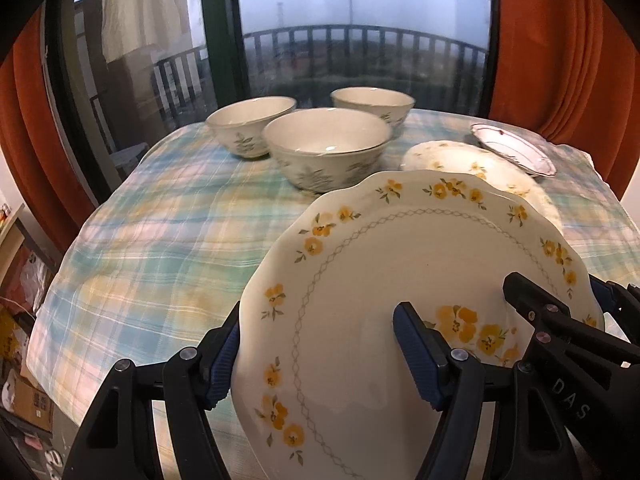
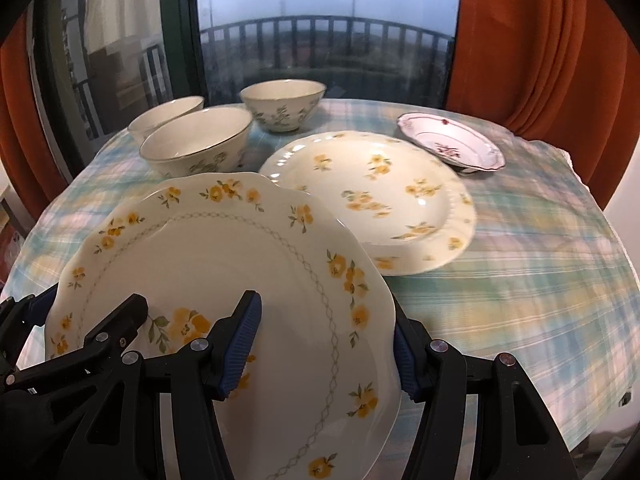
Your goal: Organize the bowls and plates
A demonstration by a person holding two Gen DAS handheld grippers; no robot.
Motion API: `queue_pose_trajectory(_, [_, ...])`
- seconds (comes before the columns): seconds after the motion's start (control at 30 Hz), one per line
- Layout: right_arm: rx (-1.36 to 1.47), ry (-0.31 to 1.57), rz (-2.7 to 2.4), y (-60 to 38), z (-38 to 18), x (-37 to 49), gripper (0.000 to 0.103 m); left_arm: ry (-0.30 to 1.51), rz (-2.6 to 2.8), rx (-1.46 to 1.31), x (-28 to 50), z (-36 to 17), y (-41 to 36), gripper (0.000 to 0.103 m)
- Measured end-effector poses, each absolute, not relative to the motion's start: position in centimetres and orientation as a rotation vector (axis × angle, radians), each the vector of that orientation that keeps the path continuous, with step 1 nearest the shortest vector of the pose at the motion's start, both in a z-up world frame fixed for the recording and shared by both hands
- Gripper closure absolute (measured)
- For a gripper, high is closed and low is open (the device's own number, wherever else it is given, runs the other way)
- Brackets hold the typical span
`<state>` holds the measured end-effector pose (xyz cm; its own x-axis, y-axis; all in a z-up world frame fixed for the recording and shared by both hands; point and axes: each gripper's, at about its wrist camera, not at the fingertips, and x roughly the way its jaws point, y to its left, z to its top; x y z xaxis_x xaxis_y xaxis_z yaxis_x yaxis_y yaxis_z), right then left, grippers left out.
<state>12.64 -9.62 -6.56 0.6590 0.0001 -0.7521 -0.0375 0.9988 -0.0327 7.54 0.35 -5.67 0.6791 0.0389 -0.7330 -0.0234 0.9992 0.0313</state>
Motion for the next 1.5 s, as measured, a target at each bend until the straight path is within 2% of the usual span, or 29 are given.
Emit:
queue_pose_trajectory(0.97, [0.052, 0.852, -0.126, -27.8, -6.2, 11.8, 0.039, 0.854, -0.131, 0.107, 10.2, -6.3, -17.7, 0.030])
queue_pose_trajectory(1.5, [0.111, 0.912, -0.225, -34.7, -8.3, 11.6, 0.039, 0.930, -0.215, 0.149, 11.8, -8.3, -23.4, 0.031])
